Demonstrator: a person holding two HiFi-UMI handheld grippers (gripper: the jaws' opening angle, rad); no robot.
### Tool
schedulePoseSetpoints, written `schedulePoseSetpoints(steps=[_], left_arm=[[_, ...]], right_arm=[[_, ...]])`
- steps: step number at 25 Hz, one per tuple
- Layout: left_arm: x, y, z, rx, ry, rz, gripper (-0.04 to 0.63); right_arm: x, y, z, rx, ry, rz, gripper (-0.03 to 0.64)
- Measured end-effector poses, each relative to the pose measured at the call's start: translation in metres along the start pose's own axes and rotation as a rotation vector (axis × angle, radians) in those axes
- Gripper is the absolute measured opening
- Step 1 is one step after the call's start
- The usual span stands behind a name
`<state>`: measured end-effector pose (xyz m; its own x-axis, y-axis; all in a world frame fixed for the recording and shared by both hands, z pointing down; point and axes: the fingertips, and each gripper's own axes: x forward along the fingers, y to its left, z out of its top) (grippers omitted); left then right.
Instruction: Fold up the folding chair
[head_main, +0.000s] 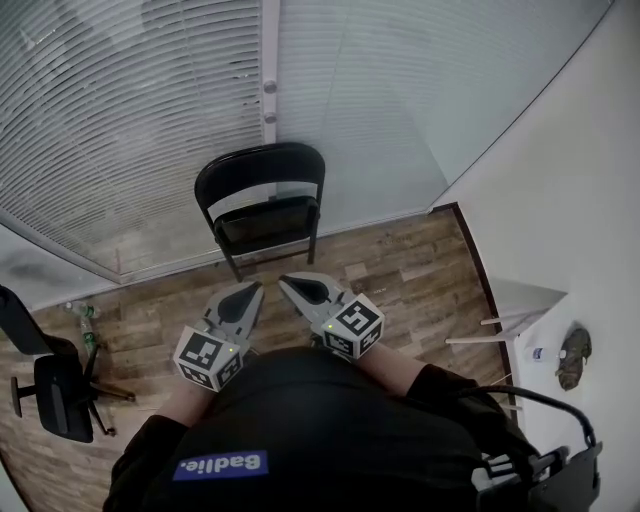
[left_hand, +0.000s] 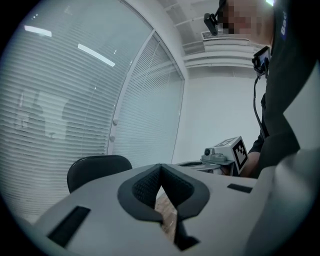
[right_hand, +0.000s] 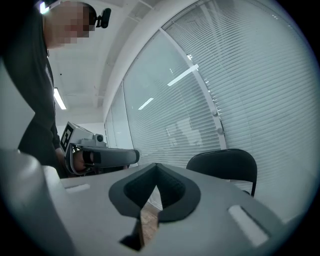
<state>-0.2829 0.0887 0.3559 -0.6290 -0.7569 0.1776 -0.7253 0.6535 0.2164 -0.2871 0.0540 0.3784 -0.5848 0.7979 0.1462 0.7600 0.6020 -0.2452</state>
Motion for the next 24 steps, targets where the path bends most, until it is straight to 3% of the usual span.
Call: schedulePoseSetpoints(steps=[24], left_arm=[[0.005, 0.0, -0.003, 0.013, 0.001, -0.008, 0.003]], right_arm=[[0.008, -0.007, 0.001, -0.005, 0.019, -0.017, 0.002]])
